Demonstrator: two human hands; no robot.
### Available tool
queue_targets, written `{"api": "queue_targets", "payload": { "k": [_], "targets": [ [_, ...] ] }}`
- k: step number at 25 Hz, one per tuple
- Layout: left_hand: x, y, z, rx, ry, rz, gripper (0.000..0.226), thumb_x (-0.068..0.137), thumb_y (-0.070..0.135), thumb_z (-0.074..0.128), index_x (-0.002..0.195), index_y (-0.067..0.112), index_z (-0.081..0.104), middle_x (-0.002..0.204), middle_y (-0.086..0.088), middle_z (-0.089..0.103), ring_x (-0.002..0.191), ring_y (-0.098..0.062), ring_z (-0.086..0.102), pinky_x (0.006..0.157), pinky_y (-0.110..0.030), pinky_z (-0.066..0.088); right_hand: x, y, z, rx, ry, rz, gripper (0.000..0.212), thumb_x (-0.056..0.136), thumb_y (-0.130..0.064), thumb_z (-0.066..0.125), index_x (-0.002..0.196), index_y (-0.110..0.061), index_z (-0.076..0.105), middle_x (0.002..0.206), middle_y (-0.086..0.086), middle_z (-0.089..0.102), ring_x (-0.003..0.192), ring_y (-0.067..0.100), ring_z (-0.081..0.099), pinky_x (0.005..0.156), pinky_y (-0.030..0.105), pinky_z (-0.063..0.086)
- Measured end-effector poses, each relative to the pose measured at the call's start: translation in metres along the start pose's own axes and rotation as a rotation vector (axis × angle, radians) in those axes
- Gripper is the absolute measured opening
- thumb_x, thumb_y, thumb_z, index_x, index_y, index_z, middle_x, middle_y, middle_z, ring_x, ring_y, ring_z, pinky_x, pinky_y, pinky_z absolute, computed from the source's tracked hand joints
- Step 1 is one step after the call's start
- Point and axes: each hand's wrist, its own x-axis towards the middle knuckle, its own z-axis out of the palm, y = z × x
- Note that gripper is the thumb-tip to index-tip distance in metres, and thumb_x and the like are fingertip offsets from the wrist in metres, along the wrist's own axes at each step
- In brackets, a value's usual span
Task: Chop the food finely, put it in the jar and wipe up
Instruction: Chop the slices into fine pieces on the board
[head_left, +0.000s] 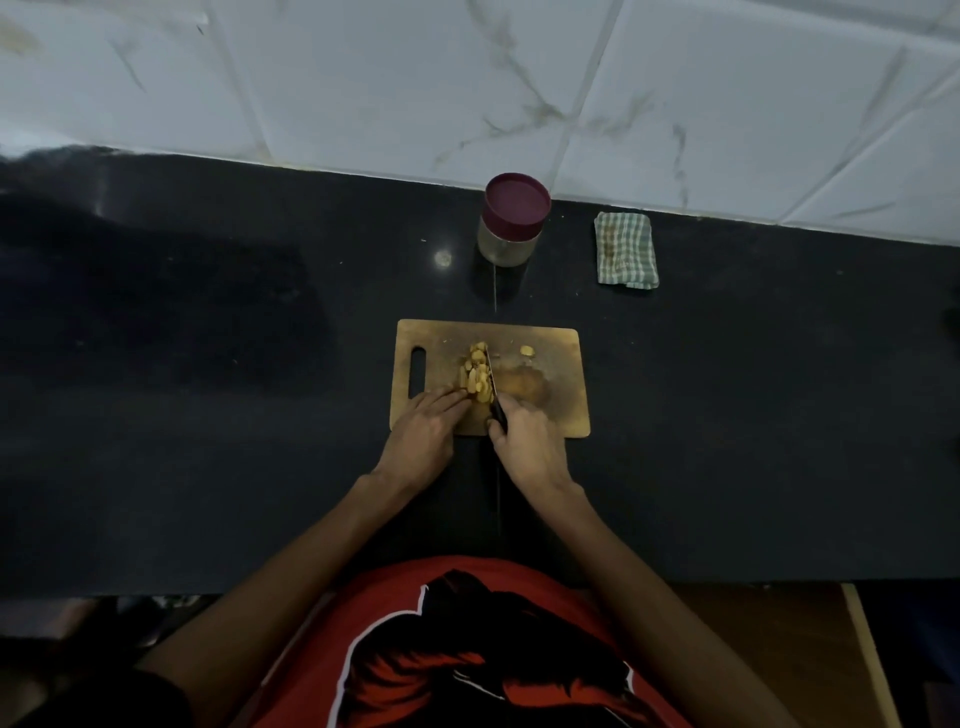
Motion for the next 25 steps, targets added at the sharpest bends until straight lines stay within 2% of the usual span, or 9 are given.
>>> {"api": "queue_targets", "payload": {
  "k": [4, 8, 14, 19, 25],
  "targets": [
    [-0.002, 0.000, -0.005, -0.025, 0.009, -0.013, 0.046, 0.076, -0.011, 0.060, 0.120, 0.001, 0.061, 0.126, -0.014, 0.060, 0.123, -0.028, 0.052, 0.106, -0.040, 0.037, 0.006, -0.009, 0.001, 0.001, -0.003, 0.000, 0.035, 0.099, -0.026, 0.053, 0.133, -0.018, 0.051, 0.116, 0.007, 0.064, 0.100, 0.023, 0.065, 0.082, 0.038, 0.056],
    [-0.002, 0.003, -0.007, -0.034, 0.032, -0.047, 0.042, 0.077, -0.010, 0.060, 0.117, -0.001, 0.063, 0.123, -0.015, 0.062, 0.118, -0.030, 0.055, 0.103, -0.039, 0.042, 0.011, -0.007, -0.006, -0.004, 0.037, 0.020, 0.034, 0.099, -0.028, 0.052, 0.132, -0.021, 0.051, 0.113, 0.006, 0.065, 0.099, 0.024, 0.066, 0.082, 0.040, 0.055],
    [0.001, 0.010, -0.011, -0.026, 0.094, -0.065, 0.035, 0.082, -0.008, 0.057, 0.115, 0.001, 0.064, 0.119, -0.014, 0.064, 0.111, -0.028, 0.057, 0.099, -0.038, 0.045, 0.002, 0.024, -0.020, 0.077, 0.067, 0.113, 0.038, 0.099, -0.029, 0.053, 0.137, -0.024, 0.049, 0.117, 0.001, 0.063, 0.105, 0.019, 0.063, 0.084, 0.036, 0.053],
    [0.008, 0.014, -0.014, -0.031, 0.057, -0.060, 0.038, 0.085, -0.005, 0.052, 0.121, 0.003, 0.060, 0.124, -0.013, 0.060, 0.117, -0.027, 0.052, 0.104, -0.042, 0.042, 0.009, 0.050, -0.029, 0.101, 0.088, 0.227, 0.026, 0.098, -0.028, 0.055, 0.123, -0.020, 0.057, 0.111, 0.005, 0.065, 0.098, 0.021, 0.066, 0.081, 0.040, 0.057],
    [0.011, 0.014, -0.018, -0.010, 0.051, -0.083, 0.039, 0.085, -0.005, 0.052, 0.122, 0.005, 0.061, 0.126, -0.012, 0.059, 0.120, -0.026, 0.050, 0.106, -0.041, 0.039, 0.007, 0.029, -0.018, 0.079, 0.009, 0.057, 0.036, 0.099, -0.030, 0.054, 0.134, -0.026, 0.051, 0.114, 0.001, 0.065, 0.099, 0.016, 0.064, 0.081, 0.034, 0.055]
  ]
}}
